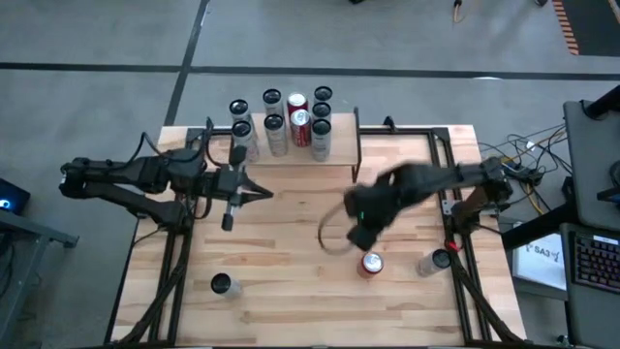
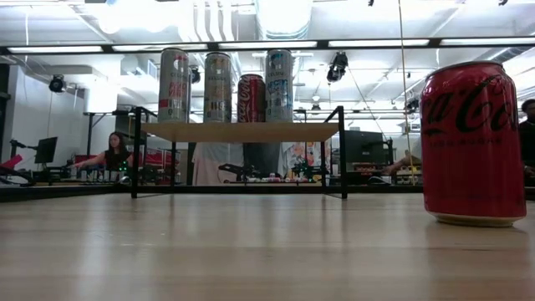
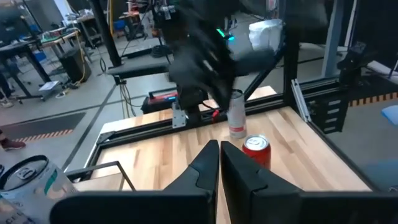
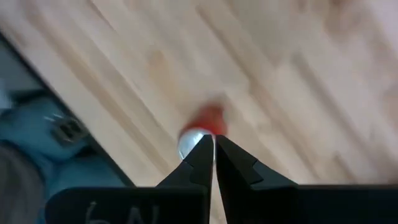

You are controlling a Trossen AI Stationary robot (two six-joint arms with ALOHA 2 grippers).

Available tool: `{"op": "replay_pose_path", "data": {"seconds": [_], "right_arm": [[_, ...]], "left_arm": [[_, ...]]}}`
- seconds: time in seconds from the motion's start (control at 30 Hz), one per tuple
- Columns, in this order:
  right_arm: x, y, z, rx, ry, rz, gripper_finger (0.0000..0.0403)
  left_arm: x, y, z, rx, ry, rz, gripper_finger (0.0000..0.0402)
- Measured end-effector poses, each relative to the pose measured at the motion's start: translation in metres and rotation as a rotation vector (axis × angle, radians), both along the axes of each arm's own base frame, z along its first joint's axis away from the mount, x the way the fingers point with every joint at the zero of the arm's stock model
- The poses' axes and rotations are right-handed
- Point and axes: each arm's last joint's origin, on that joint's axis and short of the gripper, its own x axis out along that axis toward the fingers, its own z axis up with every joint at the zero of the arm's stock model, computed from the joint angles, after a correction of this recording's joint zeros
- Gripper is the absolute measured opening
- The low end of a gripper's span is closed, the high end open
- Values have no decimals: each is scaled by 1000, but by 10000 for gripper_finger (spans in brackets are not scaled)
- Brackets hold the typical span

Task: Place canned beverage on shelf
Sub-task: Put the red soda can aligned with the other red soda cans on the shelf

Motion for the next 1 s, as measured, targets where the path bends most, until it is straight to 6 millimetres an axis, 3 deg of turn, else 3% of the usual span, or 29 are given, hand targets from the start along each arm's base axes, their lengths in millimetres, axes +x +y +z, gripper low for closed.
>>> {"op": "replay_pose_path", "data": {"seconds": [0.23, 0.37, 0.47, 0.6, 0.87, 1.0], "right_arm": [[-20, 48, -61, -20, 259, -125, 9], [-18, 55, -79, -48, 258, -191, 11], [-13, 58, -83, 26, 234, -206, 27], [-8, 60, -82, 82, 202, -210, 84], [-8, 59, -85, 59, 198, -260, 261], [-3, 60, -94, 36, 205, -227, 330]], "left_arm": [[-5, 0, 2, 7, -7, -3, 0], [-5, 0, 2, 30, -11, -8, 0], [-5, 0, 2, 43, -10, -10, 0], [-5, 0, 2, 53, -9, -12, 0], [-4, 0, 2, 96, -12, -20, 0], [-4, 0, 2, 97, -12, -21, 0]]}}
